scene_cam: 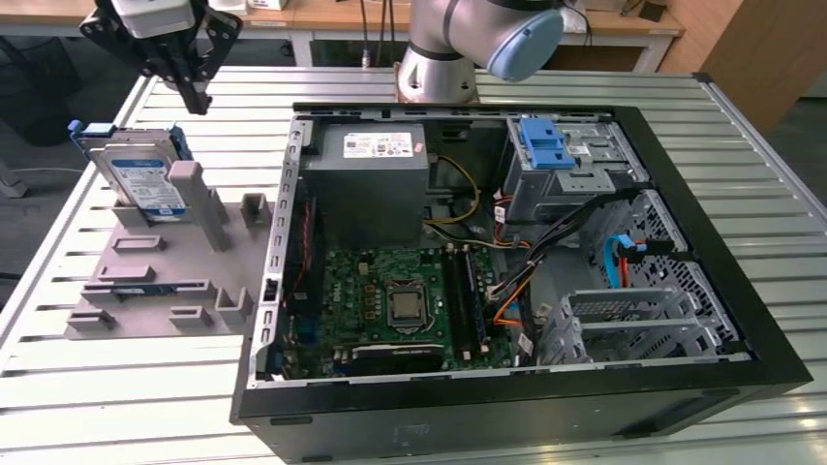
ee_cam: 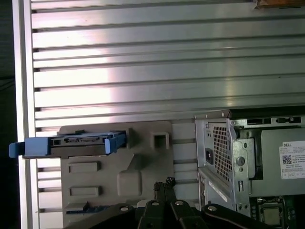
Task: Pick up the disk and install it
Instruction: 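Reach for the disk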
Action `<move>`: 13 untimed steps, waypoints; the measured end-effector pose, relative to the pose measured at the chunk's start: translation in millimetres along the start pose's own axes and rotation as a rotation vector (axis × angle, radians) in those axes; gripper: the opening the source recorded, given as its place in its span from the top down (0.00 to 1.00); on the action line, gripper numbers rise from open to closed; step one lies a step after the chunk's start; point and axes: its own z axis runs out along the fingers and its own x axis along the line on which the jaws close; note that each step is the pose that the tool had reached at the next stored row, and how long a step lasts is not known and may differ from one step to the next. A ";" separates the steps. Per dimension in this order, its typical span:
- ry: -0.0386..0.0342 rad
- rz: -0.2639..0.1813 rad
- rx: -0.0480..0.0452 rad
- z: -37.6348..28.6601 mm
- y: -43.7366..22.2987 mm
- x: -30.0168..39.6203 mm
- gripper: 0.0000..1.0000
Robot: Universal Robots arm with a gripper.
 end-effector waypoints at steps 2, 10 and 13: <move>0.0002 0.000 0.0001 0.2 0.2 1.4 0.89; 0.0008 0.000 0.0002 1.3 1.2 6.9 0.89; 0.0011 0.000 0.0002 1.6 1.6 8.8 0.89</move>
